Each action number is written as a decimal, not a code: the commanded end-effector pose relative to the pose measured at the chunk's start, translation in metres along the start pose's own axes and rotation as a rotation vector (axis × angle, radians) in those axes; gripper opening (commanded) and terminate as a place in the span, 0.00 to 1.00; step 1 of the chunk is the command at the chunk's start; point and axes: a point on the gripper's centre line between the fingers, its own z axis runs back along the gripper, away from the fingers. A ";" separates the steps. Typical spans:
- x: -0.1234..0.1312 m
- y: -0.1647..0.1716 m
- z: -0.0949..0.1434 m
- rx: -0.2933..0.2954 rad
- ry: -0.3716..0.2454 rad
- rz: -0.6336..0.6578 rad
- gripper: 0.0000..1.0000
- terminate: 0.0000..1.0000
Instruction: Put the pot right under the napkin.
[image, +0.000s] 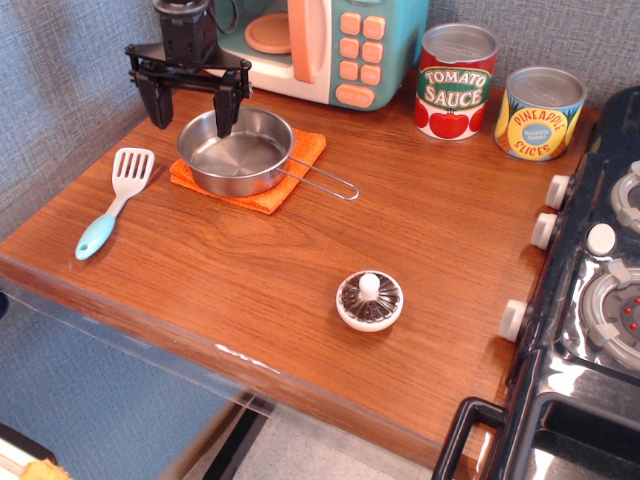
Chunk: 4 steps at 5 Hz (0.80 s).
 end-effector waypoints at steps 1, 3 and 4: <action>0.006 0.007 0.003 0.001 -0.028 -0.015 1.00 0.00; 0.001 0.002 -0.009 -0.004 -0.007 -0.030 0.00 0.00; 0.000 0.000 -0.011 -0.003 -0.002 -0.042 0.00 0.00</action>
